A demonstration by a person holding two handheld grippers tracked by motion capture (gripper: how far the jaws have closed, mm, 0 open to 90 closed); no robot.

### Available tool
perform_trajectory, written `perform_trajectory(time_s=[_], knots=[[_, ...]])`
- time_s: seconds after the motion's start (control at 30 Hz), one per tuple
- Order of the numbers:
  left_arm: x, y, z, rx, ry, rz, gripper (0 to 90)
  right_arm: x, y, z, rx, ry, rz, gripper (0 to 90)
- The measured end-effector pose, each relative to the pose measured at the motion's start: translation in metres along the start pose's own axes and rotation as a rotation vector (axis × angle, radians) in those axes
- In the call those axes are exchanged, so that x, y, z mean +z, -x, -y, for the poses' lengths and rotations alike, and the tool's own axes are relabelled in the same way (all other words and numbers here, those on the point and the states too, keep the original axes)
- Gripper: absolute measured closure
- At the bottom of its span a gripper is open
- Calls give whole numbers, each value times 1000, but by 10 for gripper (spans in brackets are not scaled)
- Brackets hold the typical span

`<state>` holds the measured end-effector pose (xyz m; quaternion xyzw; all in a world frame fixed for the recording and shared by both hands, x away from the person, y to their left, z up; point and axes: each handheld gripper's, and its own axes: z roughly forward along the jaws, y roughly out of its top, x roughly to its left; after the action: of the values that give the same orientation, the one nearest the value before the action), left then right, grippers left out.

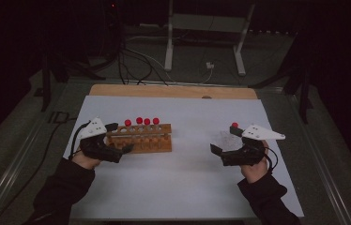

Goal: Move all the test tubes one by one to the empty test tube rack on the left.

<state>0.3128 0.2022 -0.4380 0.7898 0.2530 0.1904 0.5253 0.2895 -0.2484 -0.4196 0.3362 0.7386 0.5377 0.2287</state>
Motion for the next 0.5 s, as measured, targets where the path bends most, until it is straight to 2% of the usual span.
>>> perform_trajectory(time_s=[0.23,0.5], knots=[[-2,19,11,10,19,43,20,-1,21,10,32,-21,90,0],[-1,28,24,5,11,62,20,0,40,22,44,-44,184,0]])
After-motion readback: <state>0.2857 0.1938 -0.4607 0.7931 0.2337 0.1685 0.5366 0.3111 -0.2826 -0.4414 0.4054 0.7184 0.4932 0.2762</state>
